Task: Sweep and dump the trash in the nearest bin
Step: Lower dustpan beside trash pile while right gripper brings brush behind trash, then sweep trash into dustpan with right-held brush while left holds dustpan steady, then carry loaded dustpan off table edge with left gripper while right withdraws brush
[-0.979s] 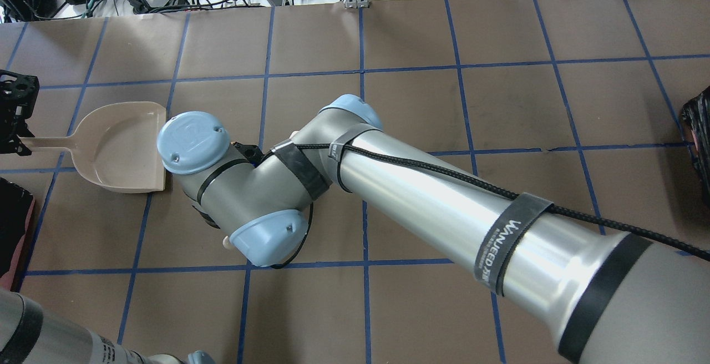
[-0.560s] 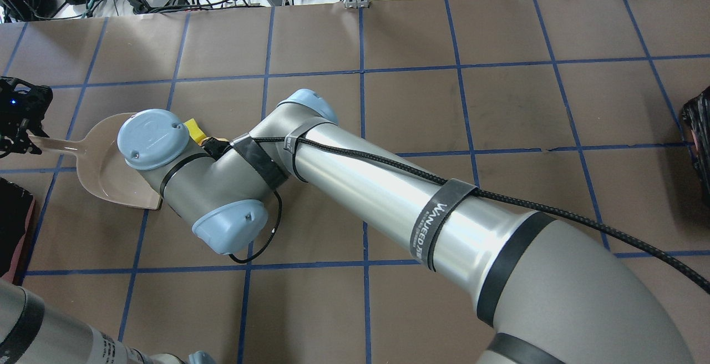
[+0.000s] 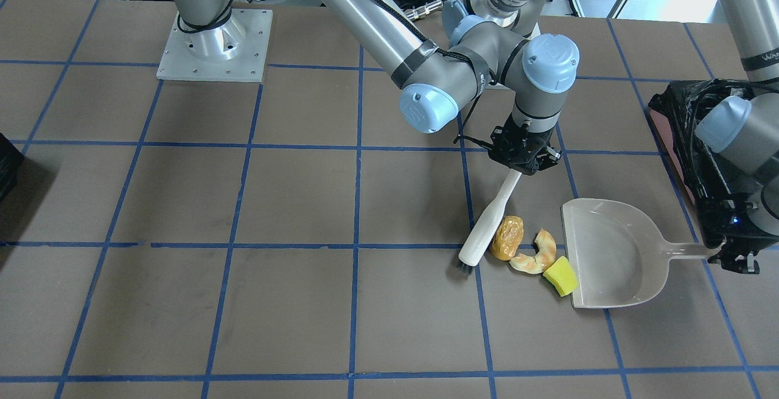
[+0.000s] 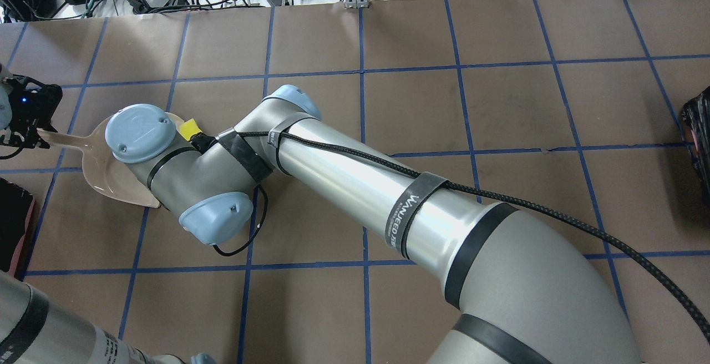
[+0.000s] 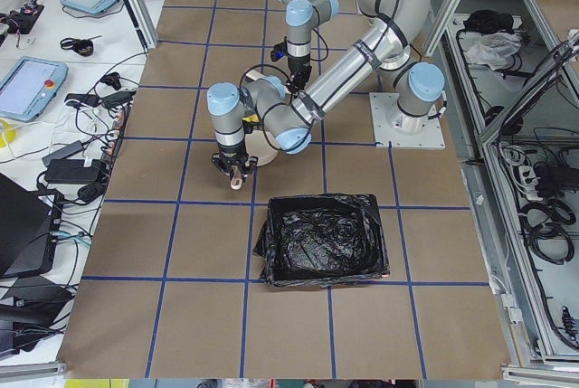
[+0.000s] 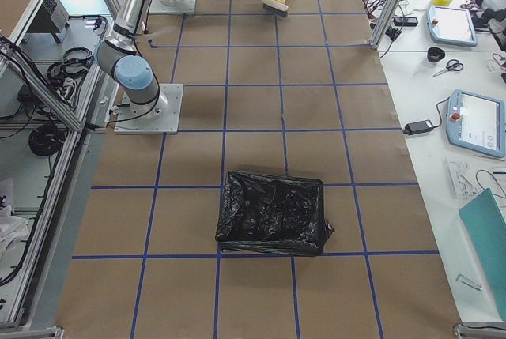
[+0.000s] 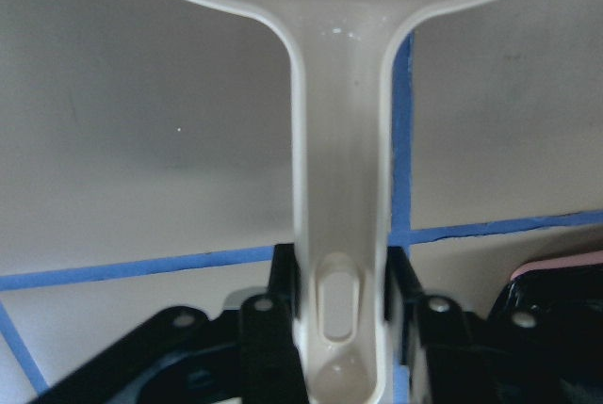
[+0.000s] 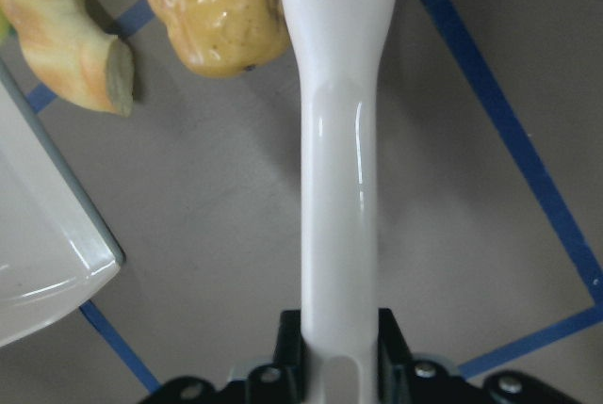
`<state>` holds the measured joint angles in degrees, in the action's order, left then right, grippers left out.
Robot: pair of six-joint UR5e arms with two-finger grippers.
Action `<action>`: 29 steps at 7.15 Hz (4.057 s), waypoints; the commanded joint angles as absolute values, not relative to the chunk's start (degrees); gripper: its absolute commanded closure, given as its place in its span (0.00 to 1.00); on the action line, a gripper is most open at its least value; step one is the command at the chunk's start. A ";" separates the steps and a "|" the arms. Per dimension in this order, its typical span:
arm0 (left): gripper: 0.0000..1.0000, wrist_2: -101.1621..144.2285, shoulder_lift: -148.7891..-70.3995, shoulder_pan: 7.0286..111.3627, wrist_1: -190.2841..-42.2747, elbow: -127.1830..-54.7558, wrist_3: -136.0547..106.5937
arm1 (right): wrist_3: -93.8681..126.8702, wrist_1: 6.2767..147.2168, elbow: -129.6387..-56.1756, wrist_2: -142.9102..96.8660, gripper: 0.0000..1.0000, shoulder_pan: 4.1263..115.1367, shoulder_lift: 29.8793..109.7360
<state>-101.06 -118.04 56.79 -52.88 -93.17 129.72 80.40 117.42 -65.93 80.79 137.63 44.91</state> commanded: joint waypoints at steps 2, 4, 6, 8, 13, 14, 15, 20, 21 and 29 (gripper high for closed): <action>1.00 -101.07 -118.30 57.13 -52.12 -93.16 129.20 | 63.73 117.42 -60.66 77.61 1.00 137.46 40.18; 1.00 -101.07 -118.30 57.13 -52.12 -93.16 129.20 | 49.54 117.60 -60.64 77.52 1.00 136.76 39.82; 1.00 -101.07 -118.30 57.13 -52.12 -93.16 129.20 | 34.88 118.56 -60.56 74.30 1.00 134.92 38.94; 1.00 -101.07 -118.30 57.13 -52.12 -93.16 129.20 | 25.97 123.21 -60.30 68.40 1.00 133.08 37.27; 1.00 -100.99 -118.56 57.13 -51.95 -93.08 129.90 | 51.77 123.72 -60.90 66.26 1.00 132.80 40.32; 1.00 -100.99 -118.13 57.13 -52.12 -92.82 129.55 | 51.59 117.14 -61.34 67.84 1.00 132.80 42.34; 1.00 -100.90 -118.04 57.13 -52.21 -92.73 129.55 | 48.89 109.33 -61.96 73.42 1.00 132.37 44.19; 1.00 -91.51 -114.09 53.89 -66.95 -89.22 123.67 | 41.70 97.98 -88.85 84.62 1.00 129.56 65.41; 1.00 -90.71 -112.60 50.48 -69.76 -88.16 123.40 | 39.31 101.65 -96.34 85.07 1.00 127.55 71.57; 1.00 -90.87 -110.30 18.38 -74.56 -79.03 133.03 | 31.90 112.50 -116.53 84.90 1.00 123.40 81.83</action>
<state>-89.85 -109.42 21.27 -76.97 -80.50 129.89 31.83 112.38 -115.56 85.04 123.35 81.88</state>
